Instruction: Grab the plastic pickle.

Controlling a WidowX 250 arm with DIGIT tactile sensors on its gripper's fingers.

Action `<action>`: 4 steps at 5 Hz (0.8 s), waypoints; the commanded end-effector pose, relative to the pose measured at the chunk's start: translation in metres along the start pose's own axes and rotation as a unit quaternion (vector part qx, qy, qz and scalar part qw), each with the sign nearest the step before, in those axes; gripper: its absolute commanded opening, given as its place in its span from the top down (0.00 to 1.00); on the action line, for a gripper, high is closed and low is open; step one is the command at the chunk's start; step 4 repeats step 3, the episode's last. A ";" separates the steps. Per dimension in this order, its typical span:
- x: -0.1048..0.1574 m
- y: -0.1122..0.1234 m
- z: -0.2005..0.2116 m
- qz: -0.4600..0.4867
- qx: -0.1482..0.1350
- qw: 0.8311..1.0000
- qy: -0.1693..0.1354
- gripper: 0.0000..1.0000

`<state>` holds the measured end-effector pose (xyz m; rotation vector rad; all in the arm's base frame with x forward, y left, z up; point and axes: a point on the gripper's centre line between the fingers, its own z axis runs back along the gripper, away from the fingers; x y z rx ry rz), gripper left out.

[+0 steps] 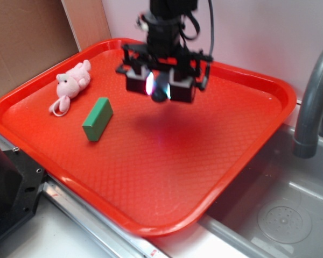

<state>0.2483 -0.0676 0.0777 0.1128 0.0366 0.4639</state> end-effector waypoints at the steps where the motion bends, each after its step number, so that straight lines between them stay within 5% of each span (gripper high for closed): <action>1: -0.026 0.042 0.087 -0.117 -0.066 0.991 -0.027 1.00; 4: -0.044 0.075 0.110 -0.127 -0.094 0.987 -0.023 1.00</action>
